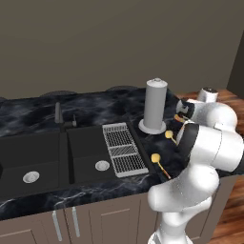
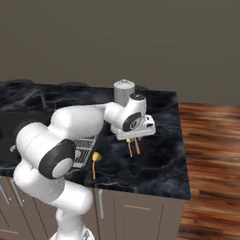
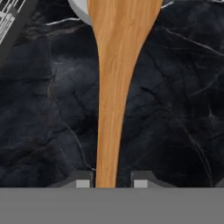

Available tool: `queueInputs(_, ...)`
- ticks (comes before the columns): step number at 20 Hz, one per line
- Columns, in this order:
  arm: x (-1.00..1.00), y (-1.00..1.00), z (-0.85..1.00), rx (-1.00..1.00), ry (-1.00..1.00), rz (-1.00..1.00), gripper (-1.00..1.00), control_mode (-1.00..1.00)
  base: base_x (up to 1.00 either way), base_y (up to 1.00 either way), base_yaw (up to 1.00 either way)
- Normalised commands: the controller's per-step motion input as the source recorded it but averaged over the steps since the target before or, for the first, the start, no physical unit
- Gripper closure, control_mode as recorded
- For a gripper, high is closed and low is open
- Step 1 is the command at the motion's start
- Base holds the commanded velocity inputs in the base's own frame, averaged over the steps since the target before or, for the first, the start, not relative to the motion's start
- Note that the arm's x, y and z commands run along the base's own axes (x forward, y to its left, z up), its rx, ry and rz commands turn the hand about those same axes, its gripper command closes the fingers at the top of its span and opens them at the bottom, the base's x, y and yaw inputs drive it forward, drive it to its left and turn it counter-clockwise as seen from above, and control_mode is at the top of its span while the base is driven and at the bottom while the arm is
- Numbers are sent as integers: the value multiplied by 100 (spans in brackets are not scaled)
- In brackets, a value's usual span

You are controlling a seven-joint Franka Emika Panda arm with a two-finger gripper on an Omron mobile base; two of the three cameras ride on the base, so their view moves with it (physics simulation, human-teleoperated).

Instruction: Organize the utensils by type. Pick up the wooden spoons from the counter and place them in the open cabinet. Then pick up the metallic utensils from the counter and place them in the open drawer.

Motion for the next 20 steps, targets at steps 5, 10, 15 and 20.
queueInputs(5, -71, 15, 89, 0, -4, 2, 100, -100, 0, 0, 0)
queueInputs(10, -54, 25, 96, 0, -1, 4, 100, -100, 0, 0, 0)
queueInputs(15, -42, 37, 90, 0, -2, 8, 100, -100, 0, 0, 0)
queueInputs(20, -29, 50, 66, 0, -6, 12, 100, -100, 0, 0, 0)
